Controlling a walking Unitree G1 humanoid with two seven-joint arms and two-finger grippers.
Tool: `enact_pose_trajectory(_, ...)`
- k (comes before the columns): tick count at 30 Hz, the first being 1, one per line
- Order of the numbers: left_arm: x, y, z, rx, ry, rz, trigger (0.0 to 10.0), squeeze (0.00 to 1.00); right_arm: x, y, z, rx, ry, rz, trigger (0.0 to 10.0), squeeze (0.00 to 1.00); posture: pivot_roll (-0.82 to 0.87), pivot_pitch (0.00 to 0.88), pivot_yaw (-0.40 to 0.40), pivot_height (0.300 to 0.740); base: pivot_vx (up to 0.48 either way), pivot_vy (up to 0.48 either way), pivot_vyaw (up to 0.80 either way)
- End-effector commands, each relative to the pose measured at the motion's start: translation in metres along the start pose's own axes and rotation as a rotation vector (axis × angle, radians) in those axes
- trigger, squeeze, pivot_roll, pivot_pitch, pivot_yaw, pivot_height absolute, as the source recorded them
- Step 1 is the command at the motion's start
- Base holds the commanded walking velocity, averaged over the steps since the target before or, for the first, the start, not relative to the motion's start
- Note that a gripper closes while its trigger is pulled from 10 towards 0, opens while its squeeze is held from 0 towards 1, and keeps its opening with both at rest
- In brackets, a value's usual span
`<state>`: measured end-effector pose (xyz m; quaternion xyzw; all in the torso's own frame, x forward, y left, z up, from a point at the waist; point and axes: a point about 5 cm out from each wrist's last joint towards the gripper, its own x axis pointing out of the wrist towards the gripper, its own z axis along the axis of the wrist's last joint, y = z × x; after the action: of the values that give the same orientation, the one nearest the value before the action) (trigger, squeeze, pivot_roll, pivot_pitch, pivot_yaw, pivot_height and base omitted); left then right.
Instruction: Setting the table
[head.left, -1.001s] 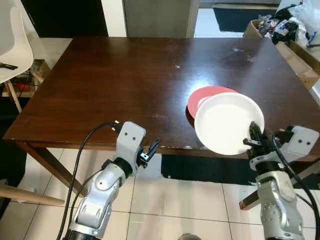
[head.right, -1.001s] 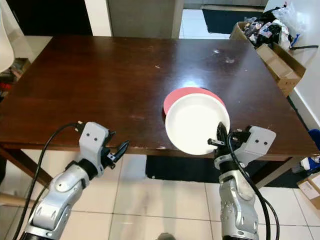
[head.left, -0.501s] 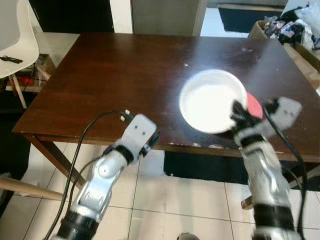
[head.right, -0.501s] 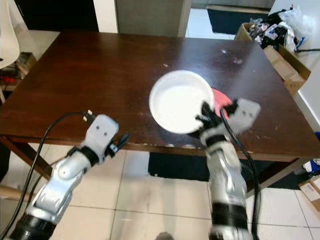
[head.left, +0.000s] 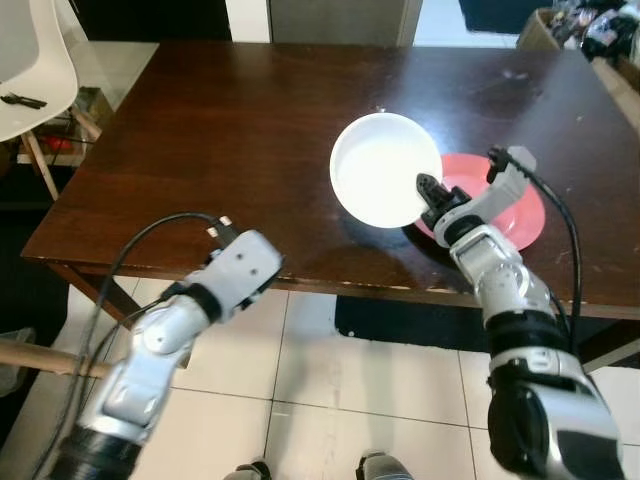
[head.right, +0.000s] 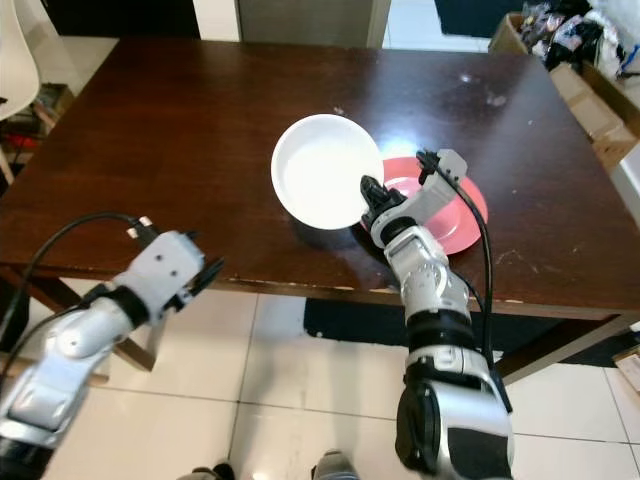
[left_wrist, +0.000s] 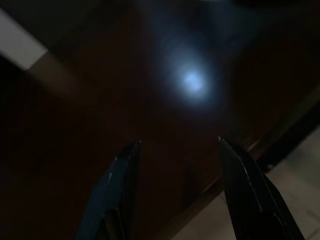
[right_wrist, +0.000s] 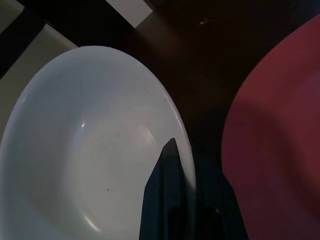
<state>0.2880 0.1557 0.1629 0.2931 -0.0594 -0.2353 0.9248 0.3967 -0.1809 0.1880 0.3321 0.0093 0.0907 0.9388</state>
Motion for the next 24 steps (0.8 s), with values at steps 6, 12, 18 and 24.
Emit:
enact_pose_trajectory(6,-0.021,0.006,-0.006,0.026,0.039,0.002,10.0,0.00,0.012,0.011,-0.001,-0.043,0.078,0.034,10.0,0.00,0.03,0.136,0.075,0.740,0.000,0.000,0.00)
enact_pose_trajectory(12,-0.030,0.006,-0.001,0.028,0.040,-0.011,10.0,0.00,0.014,0.007,-0.012,-0.175,0.210,-0.013,10.0,0.00,0.03,0.143,0.062,0.740,0.000,0.000,0.00)
enact_pose_trajectory(18,-0.030,0.003,0.002,0.008,0.035,-0.015,10.0,0.00,0.011,-0.003,-0.015,-0.223,0.222,-0.059,10.0,0.75,0.03,0.146,0.061,0.740,0.000,0.000,0.00)
enact_pose_trajectory(24,-0.027,0.002,0.004,0.000,0.031,-0.018,10.0,0.00,0.013,-0.004,0.000,-0.262,0.160,-0.070,10.0,1.00,0.01,0.141,0.065,0.740,0.000,0.000,0.00)
